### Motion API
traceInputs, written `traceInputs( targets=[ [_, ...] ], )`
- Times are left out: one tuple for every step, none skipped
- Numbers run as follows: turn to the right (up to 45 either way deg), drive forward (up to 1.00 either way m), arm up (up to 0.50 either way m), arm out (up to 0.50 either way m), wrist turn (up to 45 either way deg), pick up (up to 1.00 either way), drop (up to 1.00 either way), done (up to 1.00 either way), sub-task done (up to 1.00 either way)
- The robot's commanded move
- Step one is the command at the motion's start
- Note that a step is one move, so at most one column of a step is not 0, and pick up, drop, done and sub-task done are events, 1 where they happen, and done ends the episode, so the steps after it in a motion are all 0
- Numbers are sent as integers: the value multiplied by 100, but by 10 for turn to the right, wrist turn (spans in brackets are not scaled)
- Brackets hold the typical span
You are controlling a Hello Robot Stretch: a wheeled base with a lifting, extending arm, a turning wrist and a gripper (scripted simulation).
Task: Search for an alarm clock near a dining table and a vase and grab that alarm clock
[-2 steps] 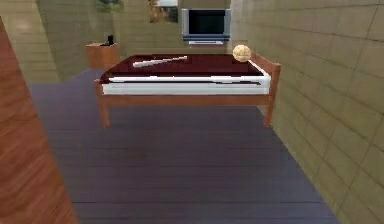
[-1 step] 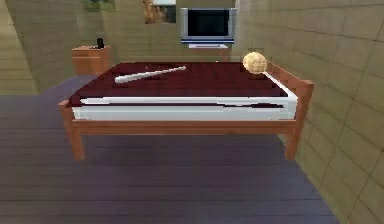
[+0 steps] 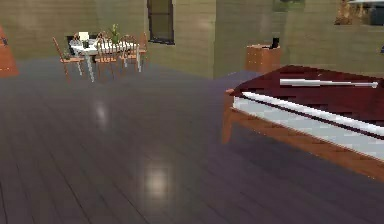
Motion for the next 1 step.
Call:
traceInputs(
  targets=[
    [-330, 0, 0, 0, 0, 0, 0, 0, 0]
  ],
)
